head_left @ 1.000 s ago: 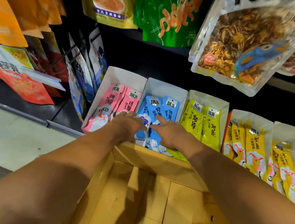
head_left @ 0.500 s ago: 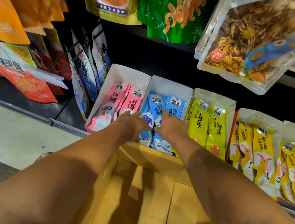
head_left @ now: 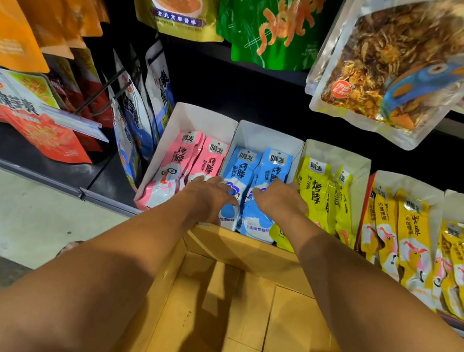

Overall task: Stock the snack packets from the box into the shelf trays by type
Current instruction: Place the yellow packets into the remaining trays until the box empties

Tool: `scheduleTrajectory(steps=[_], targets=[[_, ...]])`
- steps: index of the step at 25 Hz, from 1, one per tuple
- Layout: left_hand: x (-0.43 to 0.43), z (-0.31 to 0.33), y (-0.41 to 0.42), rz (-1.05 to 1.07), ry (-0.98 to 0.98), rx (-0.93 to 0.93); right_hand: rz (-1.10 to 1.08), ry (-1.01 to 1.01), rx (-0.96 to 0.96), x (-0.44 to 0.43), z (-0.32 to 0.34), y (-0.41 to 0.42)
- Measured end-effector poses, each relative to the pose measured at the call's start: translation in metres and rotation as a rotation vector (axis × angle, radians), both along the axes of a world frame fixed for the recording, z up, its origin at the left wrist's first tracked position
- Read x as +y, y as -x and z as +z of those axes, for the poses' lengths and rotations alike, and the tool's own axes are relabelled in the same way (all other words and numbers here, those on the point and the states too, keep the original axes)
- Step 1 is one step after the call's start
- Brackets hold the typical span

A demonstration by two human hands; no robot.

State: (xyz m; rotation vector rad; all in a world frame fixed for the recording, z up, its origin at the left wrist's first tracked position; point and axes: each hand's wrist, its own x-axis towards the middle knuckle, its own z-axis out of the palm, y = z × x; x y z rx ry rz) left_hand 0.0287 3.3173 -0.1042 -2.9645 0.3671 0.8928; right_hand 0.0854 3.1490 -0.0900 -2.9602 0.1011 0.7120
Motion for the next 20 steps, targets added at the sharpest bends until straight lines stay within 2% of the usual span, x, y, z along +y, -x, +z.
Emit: scheduleTrajectory(steps=[4, 6, 8, 14, 20], targets=[[-0.001, -0.001, 0.0, -0.002, 0.001, -0.004, 0.459, 0.13, -0.086, -0.006, 0.01, 0.0], [-0.002, -0.001, 0.0, 0.002, -0.002, -0.008, 0.624, 0.175, -0.007, -0.011, 0.013, -0.001], [-0.002, 0.0, 0.001, 0.001, -0.005, -0.011, 0.671, 0.224, 0.061, -0.014, 0.009, -0.001], [-0.005, -0.003, -0.002, 0.025, -0.008, -0.034, 0.673, 0.217, -0.001, -0.025, -0.007, -0.002], [-0.006, 0.002, -0.001, 0.012, -0.031, -0.005, 0.679, 0.18, 0.014, -0.027, -0.008, -0.001]])
